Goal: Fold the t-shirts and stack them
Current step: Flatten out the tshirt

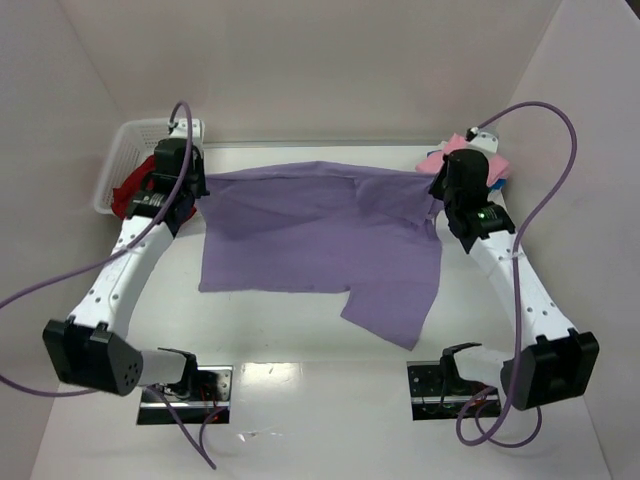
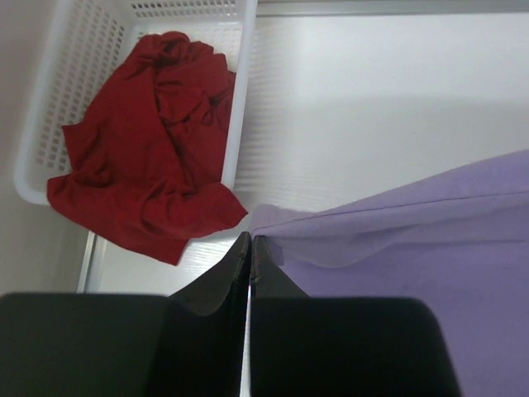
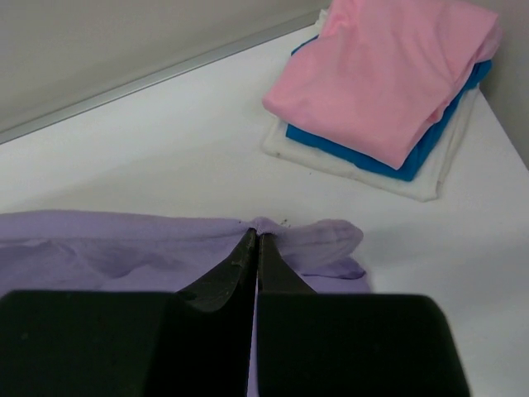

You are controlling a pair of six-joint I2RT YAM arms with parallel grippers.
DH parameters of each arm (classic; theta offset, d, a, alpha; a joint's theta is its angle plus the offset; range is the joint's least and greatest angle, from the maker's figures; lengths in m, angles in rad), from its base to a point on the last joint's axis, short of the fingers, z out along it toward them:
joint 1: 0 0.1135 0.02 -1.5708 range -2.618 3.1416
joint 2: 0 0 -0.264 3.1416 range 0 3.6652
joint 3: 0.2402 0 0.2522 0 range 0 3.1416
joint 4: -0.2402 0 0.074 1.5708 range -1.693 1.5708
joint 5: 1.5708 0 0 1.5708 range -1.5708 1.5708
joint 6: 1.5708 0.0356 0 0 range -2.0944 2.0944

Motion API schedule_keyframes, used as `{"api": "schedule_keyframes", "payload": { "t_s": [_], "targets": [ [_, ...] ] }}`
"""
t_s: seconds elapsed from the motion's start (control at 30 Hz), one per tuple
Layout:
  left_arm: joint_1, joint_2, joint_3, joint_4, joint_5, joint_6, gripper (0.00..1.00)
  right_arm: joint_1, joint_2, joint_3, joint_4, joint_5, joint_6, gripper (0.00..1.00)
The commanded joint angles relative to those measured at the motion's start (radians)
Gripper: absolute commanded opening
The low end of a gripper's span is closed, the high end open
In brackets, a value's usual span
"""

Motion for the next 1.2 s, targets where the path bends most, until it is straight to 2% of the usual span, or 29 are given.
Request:
{"api": "schedule_keyframes", "payload": {
  "t_s": [0.0,0.4,0.5,0.77,0.93,1.17],
  "targets": [
    [0.005,0.085,0.057,0.092,-0.027,0.004,0.00,-0.007,0.072,-0.003,0.146,-0.011,0.025,0.00],
    [0.014,0.323,0.161,0.183,-0.055,0.013,0.00,-0.016,0.287,0.066,0.215,0.007,0.025,0.00],
    [0.032,0.386,0.206,0.220,-0.055,0.013,0.00,-0.057,0.343,0.109,0.238,0.007,0.014,0.00],
    [0.112,0.592,0.369,0.273,-0.035,0.042,0.00,-0.167,0.499,0.236,0.272,-0.076,0.003,0.00],
    [0.134,0.707,0.462,0.302,0.020,0.061,0.00,-0.177,0.602,0.323,0.310,-0.120,-0.006,0.00],
    [0.143,0.839,0.557,0.352,0.030,0.079,0.00,-0.177,0.769,0.456,0.338,-0.181,-0.006,0.00]
  ]
}}
